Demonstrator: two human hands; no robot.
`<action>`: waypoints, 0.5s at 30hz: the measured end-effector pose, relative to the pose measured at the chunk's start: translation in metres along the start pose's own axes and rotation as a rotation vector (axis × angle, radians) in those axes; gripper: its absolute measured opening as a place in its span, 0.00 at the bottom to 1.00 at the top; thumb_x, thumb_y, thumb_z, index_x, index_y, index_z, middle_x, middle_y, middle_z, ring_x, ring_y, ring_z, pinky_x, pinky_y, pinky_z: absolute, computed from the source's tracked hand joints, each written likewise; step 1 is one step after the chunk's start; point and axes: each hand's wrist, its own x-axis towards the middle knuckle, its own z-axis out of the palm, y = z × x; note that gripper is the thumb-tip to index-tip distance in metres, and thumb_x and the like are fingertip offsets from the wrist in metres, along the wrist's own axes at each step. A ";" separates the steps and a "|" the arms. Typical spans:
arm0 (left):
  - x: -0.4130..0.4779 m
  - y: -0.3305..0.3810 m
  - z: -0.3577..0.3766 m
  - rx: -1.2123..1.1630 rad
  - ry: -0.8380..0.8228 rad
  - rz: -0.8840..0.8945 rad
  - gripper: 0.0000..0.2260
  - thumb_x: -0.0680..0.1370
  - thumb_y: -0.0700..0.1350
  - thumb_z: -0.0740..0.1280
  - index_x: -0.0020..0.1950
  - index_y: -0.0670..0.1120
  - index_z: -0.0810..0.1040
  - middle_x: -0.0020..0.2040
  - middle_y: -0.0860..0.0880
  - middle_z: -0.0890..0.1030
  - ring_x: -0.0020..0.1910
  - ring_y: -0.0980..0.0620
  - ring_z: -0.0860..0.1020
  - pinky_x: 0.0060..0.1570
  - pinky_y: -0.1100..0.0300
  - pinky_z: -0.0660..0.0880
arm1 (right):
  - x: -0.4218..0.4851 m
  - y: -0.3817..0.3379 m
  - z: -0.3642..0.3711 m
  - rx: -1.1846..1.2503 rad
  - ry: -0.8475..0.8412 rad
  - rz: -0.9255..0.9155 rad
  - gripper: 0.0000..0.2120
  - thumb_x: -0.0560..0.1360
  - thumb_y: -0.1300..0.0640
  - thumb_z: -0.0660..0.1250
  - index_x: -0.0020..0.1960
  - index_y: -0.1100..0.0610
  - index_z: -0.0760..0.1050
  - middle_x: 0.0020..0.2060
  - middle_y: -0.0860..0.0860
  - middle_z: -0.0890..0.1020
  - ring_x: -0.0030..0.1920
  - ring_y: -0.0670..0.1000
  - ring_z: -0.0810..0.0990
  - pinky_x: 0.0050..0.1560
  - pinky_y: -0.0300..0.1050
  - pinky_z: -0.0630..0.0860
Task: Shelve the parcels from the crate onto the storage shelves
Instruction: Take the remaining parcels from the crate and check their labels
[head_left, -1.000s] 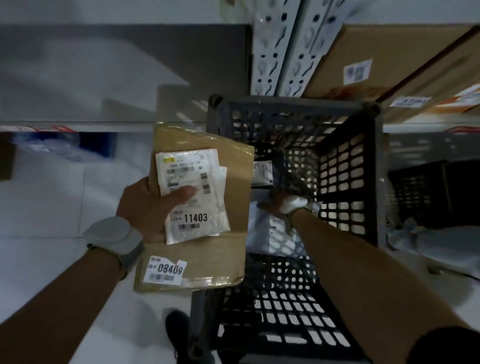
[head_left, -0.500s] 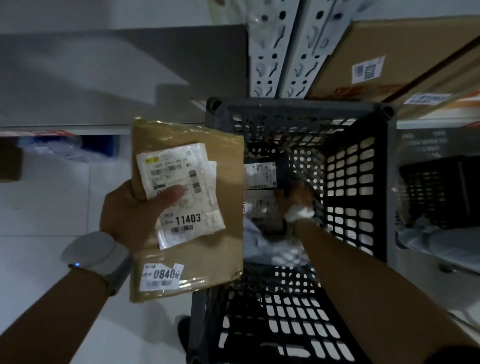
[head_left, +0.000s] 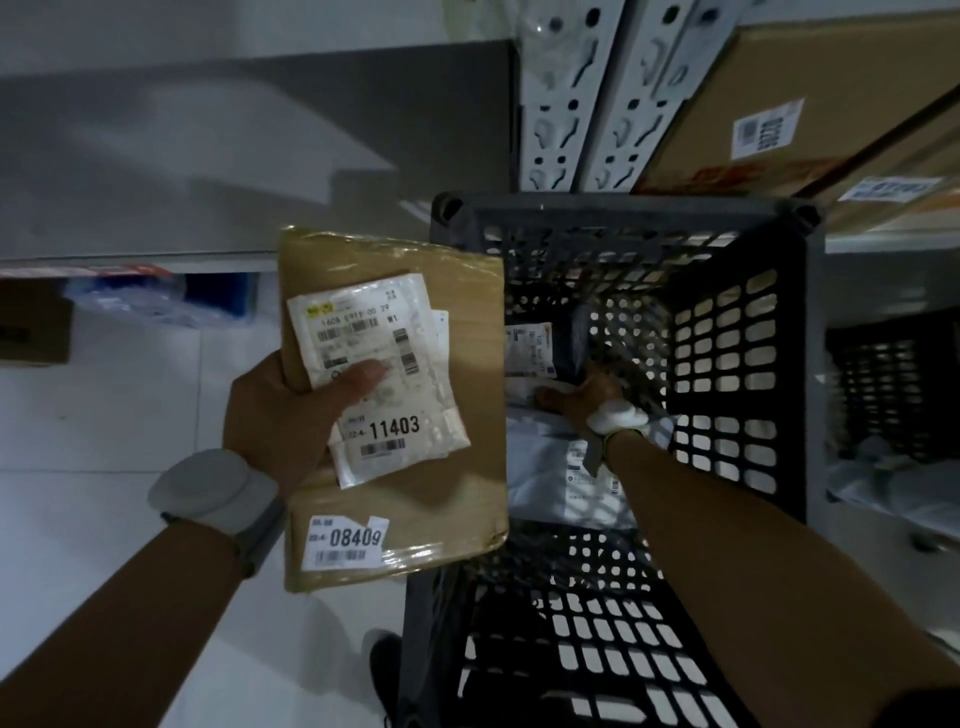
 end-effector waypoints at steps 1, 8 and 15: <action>0.000 0.000 -0.001 -0.006 -0.004 -0.004 0.09 0.69 0.50 0.77 0.47 0.54 0.83 0.34 0.64 0.83 0.36 0.64 0.83 0.31 0.71 0.77 | -0.004 -0.001 -0.004 0.050 0.041 -0.018 0.33 0.69 0.48 0.78 0.69 0.59 0.72 0.61 0.55 0.80 0.61 0.58 0.79 0.62 0.53 0.76; -0.013 0.010 -0.031 -0.037 -0.031 -0.077 0.12 0.67 0.51 0.80 0.48 0.53 0.84 0.41 0.54 0.85 0.41 0.52 0.85 0.41 0.57 0.82 | -0.072 -0.039 -0.056 0.229 0.239 0.016 0.32 0.74 0.50 0.75 0.72 0.57 0.66 0.59 0.51 0.79 0.62 0.56 0.78 0.57 0.45 0.74; -0.068 0.044 -0.097 -0.049 -0.093 0.004 0.13 0.71 0.46 0.77 0.54 0.46 0.83 0.49 0.48 0.84 0.39 0.55 0.82 0.33 0.67 0.78 | -0.206 -0.062 -0.073 0.636 0.491 -0.050 0.34 0.69 0.53 0.78 0.70 0.60 0.69 0.58 0.53 0.79 0.59 0.54 0.79 0.55 0.44 0.73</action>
